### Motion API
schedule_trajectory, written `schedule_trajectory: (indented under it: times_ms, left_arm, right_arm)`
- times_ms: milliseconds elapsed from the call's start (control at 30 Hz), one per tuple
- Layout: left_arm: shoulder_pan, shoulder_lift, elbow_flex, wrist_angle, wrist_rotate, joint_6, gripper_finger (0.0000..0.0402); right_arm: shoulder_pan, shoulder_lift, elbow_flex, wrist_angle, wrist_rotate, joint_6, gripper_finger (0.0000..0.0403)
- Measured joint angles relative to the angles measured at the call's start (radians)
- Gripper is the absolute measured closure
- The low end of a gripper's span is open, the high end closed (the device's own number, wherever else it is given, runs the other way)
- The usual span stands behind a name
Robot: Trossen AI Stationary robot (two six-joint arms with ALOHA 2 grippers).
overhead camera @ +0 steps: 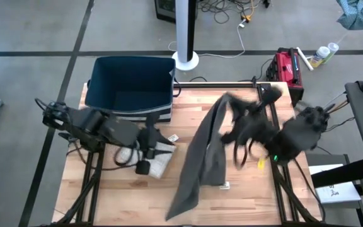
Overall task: Fold towel
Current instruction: Fold the gray kitchen towel
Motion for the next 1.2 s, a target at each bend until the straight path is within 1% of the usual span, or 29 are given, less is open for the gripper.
schedule_trajectory:
  times_ms: [100, 200, 267, 333, 500, 567, 633, 733, 767, 800, 900, 933, 967, 1000, 1033, 1133, 1200]
  left_arm:
    - [0.0, 0.003, -0.132, 0.093, -0.042, -0.002, 0.0291]
    - [0.0, 0.003, -0.299, 0.288, -0.112, 0.01, 0.0284]
    - [0.001, 0.003, -0.415, 0.455, -0.151, 0.044, 0.0281]
    - [0.001, 0.004, -0.525, 0.663, -0.164, 0.081, 0.028]
    - [-0.003, 0.018, -0.797, 1.245, -0.118, 0.111, 0.0286]
    - [0.003, 0.042, -0.885, 1.411, -0.111, 0.116, 0.0289]
    - [0.016, 0.073, -0.94, 1.524, -0.111, 0.116, 0.029]
    - [0.039, 0.124, -0.975, 1.585, -0.128, 0.112, 0.0283]
    - [0.046, 0.142, -0.976, 1.586, -0.158, 0.112, 0.0278]
    - [0.051, 0.159, -0.976, 1.581, -0.206, 0.112, 0.0273]
    - [0.059, 0.188, -0.977, 1.579, -0.422, 0.119, 0.0258]
    - [0.062, 0.192, -0.975, 1.579, -0.483, 0.131, 0.0254]
    - [0.066, 0.193, -0.975, 1.574, -0.523, 0.138, 0.0249]
    - [0.071, 0.193, -0.976, 1.563, -0.528, 0.134, 0.0245]
    - [0.074, 0.192, -0.976, 1.546, -0.506, 0.124, 0.0242]
    - [0.076, 0.181, -0.976, 1.511, -0.365, 0.085, 0.0233]
    - [0.075, 0.175, -0.976, 1.51, -0.326, 0.056, 0.0229]
  right_arm:
    - [-0.03, -0.017, 0.049, -0.006, 0.048, 0.028, 0.04]
    - [-0.047, -0.035, 0.058, -0.007, 0.056, 0.052, 0.04]
    - [-0.051, -0.043, 0.056, -0.014, 0.055, 0.066, 0.04]
    - [-0.053, -0.046, 0.055, -0.036, 0.055, 0.079, 0.04]
    - [-0.059, -0.049, 0.054, -0.055, 0.087, 0.076, 0.04]
    - [-0.06, -0.049, 0.054, -0.057, 0.087, 0.09, 0.04]
    - [-0.061, -0.049, 0.055, -0.06, 0.085, 0.097, 0.04]
    - [-0.062, -0.049, 0.052, -0.061, 0.078, 0.095, 0.04]
    - [-0.064, -0.049, 0.052, -0.061, 0.078, 0.096, 0.04]
    - [-0.066, -0.048, 0.052, -0.06, 0.077, 0.098, 0.04]
    - [-0.066, -0.048, 0.05, -0.06, 0.078, 0.098, 0.04]
    - [-0.066, -0.048, 0.05, -0.06, 0.078, 0.098, 0.04]
    - [-0.066, -0.048, 0.05, -0.06, 0.078, 0.098, 0.04]
    - [-0.066, -0.048, 0.05, -0.06, 0.078, 0.098, 0.04]
    - [-0.066, -0.048, 0.049, -0.061, 0.078, 0.098, 0.04]
    - [-0.066, -0.048, 0.049, -0.081, 0.078, 0.112, 0.04]
    - [-0.066, -0.048, 0.049, -0.119, 0.078, 0.138, 0.04]
